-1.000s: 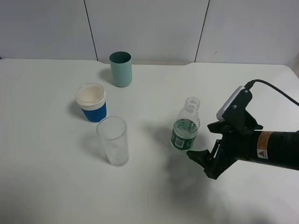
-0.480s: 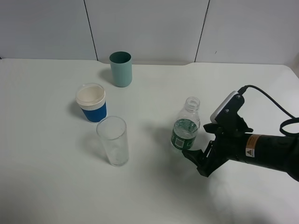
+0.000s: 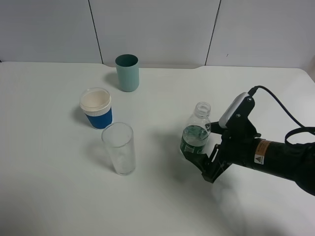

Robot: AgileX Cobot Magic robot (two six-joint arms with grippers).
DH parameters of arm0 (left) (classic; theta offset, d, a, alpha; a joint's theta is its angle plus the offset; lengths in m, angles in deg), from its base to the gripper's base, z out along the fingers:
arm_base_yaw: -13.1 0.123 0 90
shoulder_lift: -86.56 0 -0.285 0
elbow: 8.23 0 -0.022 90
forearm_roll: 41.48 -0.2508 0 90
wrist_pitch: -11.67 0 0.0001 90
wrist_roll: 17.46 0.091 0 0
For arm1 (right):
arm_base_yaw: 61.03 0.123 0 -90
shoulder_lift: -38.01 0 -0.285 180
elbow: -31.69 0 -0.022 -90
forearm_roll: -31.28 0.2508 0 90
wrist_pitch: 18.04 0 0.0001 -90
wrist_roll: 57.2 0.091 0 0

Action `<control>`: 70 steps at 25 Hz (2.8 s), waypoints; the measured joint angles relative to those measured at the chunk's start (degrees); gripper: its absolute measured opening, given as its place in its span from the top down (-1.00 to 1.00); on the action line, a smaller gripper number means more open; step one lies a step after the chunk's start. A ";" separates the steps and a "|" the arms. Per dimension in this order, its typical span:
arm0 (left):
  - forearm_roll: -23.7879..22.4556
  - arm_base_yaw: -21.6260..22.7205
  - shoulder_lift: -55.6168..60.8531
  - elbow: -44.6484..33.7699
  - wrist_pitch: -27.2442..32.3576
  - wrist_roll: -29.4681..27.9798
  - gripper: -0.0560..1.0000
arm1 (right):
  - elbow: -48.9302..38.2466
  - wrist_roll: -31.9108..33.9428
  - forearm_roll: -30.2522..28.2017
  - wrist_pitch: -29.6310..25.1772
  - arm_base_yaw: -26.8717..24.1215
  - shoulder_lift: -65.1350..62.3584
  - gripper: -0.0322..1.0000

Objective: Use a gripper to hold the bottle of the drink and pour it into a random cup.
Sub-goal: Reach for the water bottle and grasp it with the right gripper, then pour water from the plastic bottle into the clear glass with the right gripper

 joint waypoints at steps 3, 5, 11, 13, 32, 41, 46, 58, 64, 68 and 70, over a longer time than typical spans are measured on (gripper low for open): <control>0.00 0.00 0.00 0.00 0.00 0.00 -0.96 | 0.00 -0.35 0.36 2.53 -1.07 0.22 -0.73; 0.00 0.00 0.00 0.00 0.00 0.00 -0.96 | 0.00 -0.35 0.30 2.75 -1.19 1.08 -0.73; 0.00 0.00 0.00 0.00 0.00 0.00 -0.96 | 0.00 -0.35 -0.14 5.40 -1.19 2.75 -0.73; 0.00 0.00 0.00 0.00 0.00 0.00 -0.96 | 0.00 -0.35 -0.14 5.42 -1.19 2.75 -0.73; 0.00 0.00 0.00 0.00 0.00 0.00 -0.96 | 1.87 -0.51 -3.35 4.01 -3.19 2.81 -0.73; 0.00 0.00 0.00 0.00 0.00 0.00 -0.96 | 2.22 -1.42 -4.14 3.86 -3.19 2.81 -0.72; 0.00 0.00 0.00 0.00 0.00 0.00 -0.96 | 2.22 -2.29 -4.22 3.86 -3.19 2.81 -0.41; 0.00 0.00 0.00 0.00 0.00 0.00 -0.96 | 2.24 -4.83 -3.95 3.64 -3.19 2.81 -0.12; 0.00 0.00 0.00 0.00 0.00 0.00 -0.96 | 2.28 -5.00 -3.82 3.64 -3.19 2.81 -0.12; 0.00 0.00 0.00 0.00 0.00 0.00 -0.96 | 2.28 -4.85 -3.44 3.44 -3.19 2.63 -0.12; 0.00 0.00 0.00 0.00 0.00 0.00 -0.96 | 2.28 -4.71 -2.90 2.95 -3.19 2.15 -0.12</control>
